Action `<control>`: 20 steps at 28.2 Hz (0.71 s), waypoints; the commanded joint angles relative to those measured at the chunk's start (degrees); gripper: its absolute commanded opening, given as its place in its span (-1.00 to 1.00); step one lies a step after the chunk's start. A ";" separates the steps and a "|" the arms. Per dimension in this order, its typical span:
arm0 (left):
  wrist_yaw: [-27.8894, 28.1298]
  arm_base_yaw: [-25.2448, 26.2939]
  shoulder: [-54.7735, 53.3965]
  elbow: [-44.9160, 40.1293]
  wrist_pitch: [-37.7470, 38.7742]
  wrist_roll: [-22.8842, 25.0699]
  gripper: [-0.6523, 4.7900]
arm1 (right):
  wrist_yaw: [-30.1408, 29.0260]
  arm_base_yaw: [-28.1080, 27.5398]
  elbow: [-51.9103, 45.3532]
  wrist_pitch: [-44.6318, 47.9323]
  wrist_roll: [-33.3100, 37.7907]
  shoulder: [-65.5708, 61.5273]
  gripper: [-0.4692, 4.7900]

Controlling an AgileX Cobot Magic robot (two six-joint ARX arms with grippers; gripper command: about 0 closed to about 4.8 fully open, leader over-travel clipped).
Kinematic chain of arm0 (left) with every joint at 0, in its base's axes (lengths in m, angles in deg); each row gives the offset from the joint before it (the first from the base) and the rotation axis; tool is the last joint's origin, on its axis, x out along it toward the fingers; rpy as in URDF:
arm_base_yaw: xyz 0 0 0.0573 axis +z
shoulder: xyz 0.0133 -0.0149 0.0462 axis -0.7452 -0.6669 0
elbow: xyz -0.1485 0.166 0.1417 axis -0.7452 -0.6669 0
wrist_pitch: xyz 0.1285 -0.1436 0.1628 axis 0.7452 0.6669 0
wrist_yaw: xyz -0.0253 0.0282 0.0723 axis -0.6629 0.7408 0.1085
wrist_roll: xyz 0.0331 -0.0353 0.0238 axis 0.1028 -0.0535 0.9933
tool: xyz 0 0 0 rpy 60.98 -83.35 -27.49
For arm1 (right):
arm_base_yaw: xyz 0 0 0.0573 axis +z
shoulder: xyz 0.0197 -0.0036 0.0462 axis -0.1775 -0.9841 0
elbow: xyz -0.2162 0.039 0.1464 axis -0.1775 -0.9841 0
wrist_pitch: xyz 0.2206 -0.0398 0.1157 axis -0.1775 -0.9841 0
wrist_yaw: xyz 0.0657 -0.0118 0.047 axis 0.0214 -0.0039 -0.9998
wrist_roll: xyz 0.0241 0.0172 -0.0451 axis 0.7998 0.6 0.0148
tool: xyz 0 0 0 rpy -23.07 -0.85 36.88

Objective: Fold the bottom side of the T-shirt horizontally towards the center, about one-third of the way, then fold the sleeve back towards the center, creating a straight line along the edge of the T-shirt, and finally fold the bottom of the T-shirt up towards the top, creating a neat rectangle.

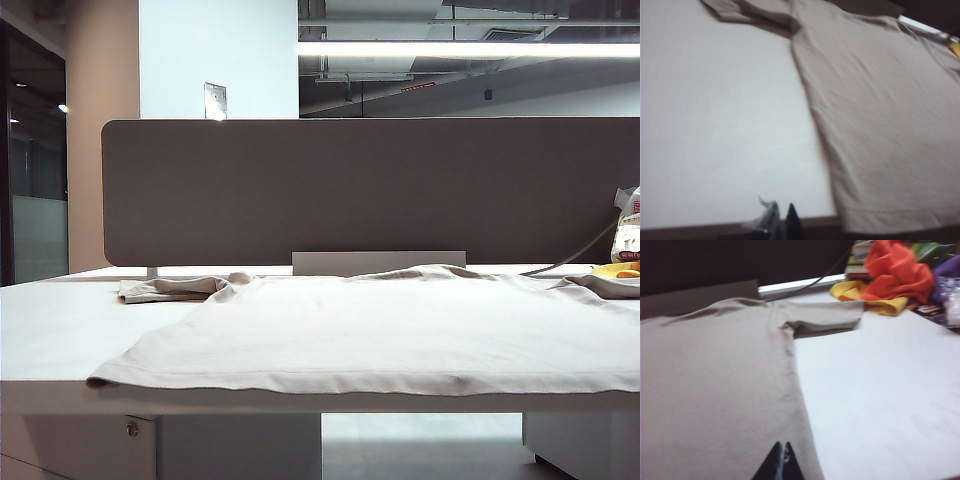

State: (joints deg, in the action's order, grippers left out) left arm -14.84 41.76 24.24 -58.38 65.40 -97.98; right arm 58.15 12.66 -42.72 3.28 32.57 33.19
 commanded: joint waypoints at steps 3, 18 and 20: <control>2.36 -4.15 -3.06 0.63 -2.01 -1.62 -0.70 | 1.27 0.00 2.32 -0.33 1.84 -3.65 -0.84; -0.68 -5.66 -17.42 6.67 -4.37 -2.43 -0.70 | 0.61 -0.04 12.96 -0.61 8.98 -24.74 -0.84; -2.29 -5.66 -20.37 7.87 -4.33 -2.43 -0.70 | -0.31 -0.02 13.16 -0.63 10.23 -26.40 -0.84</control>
State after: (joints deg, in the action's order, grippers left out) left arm -15.34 36.19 5.32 -51.41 61.80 -100.56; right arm 58.85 12.58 -29.84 2.08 40.92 7.62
